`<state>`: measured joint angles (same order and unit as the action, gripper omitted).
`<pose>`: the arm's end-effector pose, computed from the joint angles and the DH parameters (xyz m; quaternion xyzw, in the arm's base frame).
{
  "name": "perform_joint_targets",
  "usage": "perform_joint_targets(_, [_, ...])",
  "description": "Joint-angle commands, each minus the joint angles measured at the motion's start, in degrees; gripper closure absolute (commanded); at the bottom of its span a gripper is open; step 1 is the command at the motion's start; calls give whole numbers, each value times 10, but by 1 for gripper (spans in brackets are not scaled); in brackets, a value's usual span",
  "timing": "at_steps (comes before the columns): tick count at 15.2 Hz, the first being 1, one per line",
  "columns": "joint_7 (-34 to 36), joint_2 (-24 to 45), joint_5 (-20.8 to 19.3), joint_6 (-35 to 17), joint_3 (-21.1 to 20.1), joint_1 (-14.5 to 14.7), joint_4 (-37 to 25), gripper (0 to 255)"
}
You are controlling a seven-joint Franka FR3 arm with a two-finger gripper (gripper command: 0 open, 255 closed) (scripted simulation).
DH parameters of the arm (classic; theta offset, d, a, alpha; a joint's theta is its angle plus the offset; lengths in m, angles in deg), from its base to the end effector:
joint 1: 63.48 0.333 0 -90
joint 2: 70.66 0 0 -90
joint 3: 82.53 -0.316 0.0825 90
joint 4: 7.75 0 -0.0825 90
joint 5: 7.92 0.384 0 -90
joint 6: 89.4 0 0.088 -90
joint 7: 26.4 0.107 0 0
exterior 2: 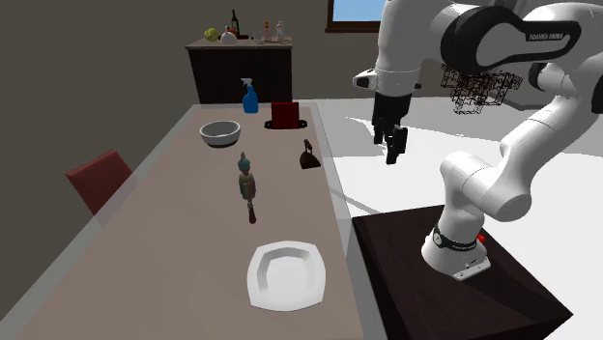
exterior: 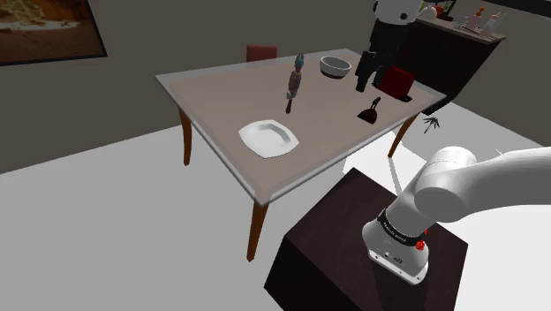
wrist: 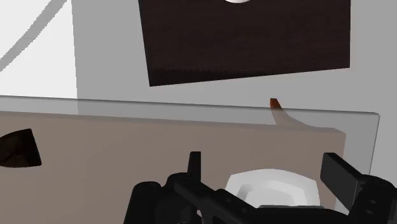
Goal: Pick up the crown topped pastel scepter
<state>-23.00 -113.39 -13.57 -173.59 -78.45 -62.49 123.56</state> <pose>0.3069 -0.0350 0.5990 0.9977 -0.0493 -0.0386 0.0255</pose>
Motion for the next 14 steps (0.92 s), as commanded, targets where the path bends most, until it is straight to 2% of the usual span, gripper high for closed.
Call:
perform_joint_targets(1, [0, 0, 0, 0, 0, 0, 0, 0])
perform_joint_targets(8, [5, 69, -24, -173, 23, -12, 37, 0])
perform_joint_targets(14, [10, 155, -39, -315, 44, -21, 35, 0])
